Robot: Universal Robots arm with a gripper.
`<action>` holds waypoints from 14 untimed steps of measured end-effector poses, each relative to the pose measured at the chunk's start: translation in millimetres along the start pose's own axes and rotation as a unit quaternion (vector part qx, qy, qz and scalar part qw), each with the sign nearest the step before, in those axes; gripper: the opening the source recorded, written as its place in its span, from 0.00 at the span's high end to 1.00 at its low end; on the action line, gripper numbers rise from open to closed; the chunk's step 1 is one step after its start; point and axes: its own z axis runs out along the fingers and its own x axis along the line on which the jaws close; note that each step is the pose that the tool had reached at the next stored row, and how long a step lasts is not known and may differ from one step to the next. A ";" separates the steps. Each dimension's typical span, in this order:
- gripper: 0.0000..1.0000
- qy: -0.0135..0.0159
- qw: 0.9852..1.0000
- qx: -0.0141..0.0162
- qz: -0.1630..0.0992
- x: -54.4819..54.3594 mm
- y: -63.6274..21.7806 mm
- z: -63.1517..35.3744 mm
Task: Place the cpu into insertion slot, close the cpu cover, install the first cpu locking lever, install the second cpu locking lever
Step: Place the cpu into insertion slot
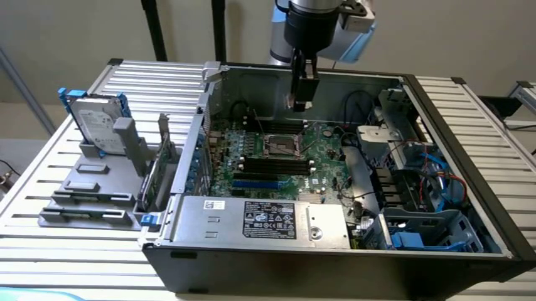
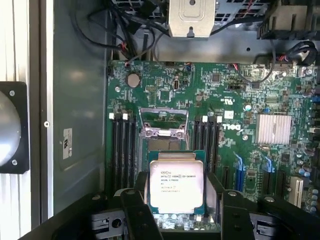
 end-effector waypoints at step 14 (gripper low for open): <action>0.46 -0.004 1.000 0.002 0.008 9.7 -12.4 23.0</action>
